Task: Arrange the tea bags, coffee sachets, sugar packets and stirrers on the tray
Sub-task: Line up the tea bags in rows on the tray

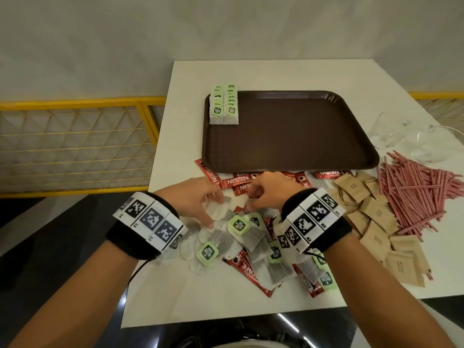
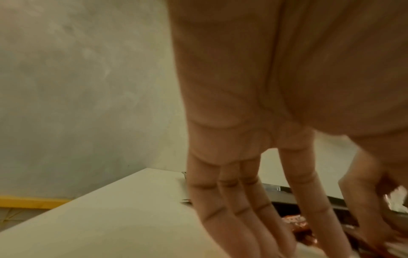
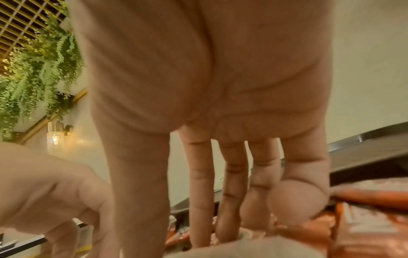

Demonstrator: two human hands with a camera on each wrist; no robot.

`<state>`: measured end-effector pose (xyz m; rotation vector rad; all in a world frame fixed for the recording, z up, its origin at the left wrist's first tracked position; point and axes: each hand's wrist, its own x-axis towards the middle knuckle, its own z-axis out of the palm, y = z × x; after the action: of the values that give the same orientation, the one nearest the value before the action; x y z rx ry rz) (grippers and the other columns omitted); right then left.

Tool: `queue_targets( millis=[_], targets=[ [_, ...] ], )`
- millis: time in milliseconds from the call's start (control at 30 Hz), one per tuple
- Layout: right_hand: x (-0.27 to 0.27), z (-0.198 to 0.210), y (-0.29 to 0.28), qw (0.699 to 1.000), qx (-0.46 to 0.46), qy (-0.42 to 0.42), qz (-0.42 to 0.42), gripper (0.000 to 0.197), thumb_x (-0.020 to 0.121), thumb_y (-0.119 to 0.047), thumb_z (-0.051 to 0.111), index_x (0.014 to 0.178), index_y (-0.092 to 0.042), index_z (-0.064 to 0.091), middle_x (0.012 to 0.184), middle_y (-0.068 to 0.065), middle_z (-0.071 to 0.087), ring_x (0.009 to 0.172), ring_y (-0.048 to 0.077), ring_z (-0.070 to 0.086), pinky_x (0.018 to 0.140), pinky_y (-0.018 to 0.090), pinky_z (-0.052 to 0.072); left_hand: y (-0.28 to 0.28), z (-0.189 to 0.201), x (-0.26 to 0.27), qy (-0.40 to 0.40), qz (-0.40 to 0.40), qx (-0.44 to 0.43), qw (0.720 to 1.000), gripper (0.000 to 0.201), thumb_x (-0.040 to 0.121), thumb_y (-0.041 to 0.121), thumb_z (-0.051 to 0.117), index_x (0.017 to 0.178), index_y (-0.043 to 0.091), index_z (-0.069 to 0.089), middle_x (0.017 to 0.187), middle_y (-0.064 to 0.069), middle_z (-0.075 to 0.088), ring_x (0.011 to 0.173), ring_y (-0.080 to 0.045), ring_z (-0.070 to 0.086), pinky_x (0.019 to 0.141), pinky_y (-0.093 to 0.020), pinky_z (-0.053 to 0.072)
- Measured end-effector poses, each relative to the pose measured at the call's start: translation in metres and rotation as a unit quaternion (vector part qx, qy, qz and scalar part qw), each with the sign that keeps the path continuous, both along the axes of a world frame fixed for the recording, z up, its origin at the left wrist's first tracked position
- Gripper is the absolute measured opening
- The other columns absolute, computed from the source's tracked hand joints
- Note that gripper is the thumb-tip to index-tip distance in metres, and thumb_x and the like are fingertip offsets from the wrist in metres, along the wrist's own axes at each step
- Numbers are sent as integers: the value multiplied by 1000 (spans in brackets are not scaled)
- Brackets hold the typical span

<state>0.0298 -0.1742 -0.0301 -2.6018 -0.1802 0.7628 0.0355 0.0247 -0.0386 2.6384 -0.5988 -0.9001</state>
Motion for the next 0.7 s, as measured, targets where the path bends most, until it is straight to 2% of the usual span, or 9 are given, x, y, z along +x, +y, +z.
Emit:
queue_targets(
  millis=[67,167,300,400,467,567,600,633,700],
  targets=[
    [-2,2,-4,1000,-16,-4,0,32,78,-24,74,108,-18,64,111,-1,60,102,16,56,86,27,48,-3,-3,0,-17,-2,-11,1000,54,69,26,81,117,24,56,108,6,47,98,-10,46,80,-21,37],
    [-2,-1,-11,999,-48,4,-5,41,72,-16,78,110,-18,62,110,-2,59,101,16,57,83,27,49,-5,-5,3,-31,10,-21,999,50,69,24,81,114,20,60,109,4,53,94,-10,51,77,-21,40],
    [1,-3,-11,998,-68,-6,-12,24,72,-16,77,89,-20,60,100,0,61,92,18,59,78,31,51,-8,-6,3,-49,5,-34,998,34,77,17,75,109,15,64,104,0,62,87,-10,56,75,-19,43],
    [5,-2,-11,998,-60,-15,-2,18,76,-16,73,81,-21,56,95,-2,59,88,16,58,74,28,49,-9,-6,1,-80,6,-49,996,19,84,12,64,102,14,67,104,-1,66,91,-11,58,79,-19,44],
    [9,-1,-14,999,-37,-30,-1,17,80,-17,70,82,-22,54,94,-4,56,87,13,54,71,24,44,-10,-6,0,-79,-5,-53,995,27,83,10,63,110,17,64,108,-1,62,94,-11,55,81,-20,43],
    [13,4,-20,998,26,-52,-33,18,84,-17,66,94,-22,53,88,-9,52,77,6,51,59,16,39,-13,-6,-1,-65,-53,-35,996,46,81,10,64,124,27,56,108,1,43,101,-13,43,88,-25,39],
    [14,6,-22,996,55,-56,-45,21,83,-18,67,97,-23,52,87,-9,53,77,6,51,59,16,39,-14,-6,0,-60,-67,-30,995,50,82,10,64,126,30,55,108,1,39,103,-15,41,92,-27,39],
    [14,7,-23,993,85,-59,-54,23,83,-19,67,97,-25,50,88,-7,56,78,9,54,61,18,43,-15,-6,1,-55,-76,-28,995,52,82,10,65,127,32,54,110,-1,38,106,-16,40,94,-29,38],
    [18,9,-24,988,130,-55,-58,20,85,-20,65,90,-31,50,94,4,63,78,17,59,69,31,50,-17,-7,4,-46,-84,-25,995,50,82,12,66,127,34,55,113,-2,37,109,-17,39,97,-31,37]
  ],
)
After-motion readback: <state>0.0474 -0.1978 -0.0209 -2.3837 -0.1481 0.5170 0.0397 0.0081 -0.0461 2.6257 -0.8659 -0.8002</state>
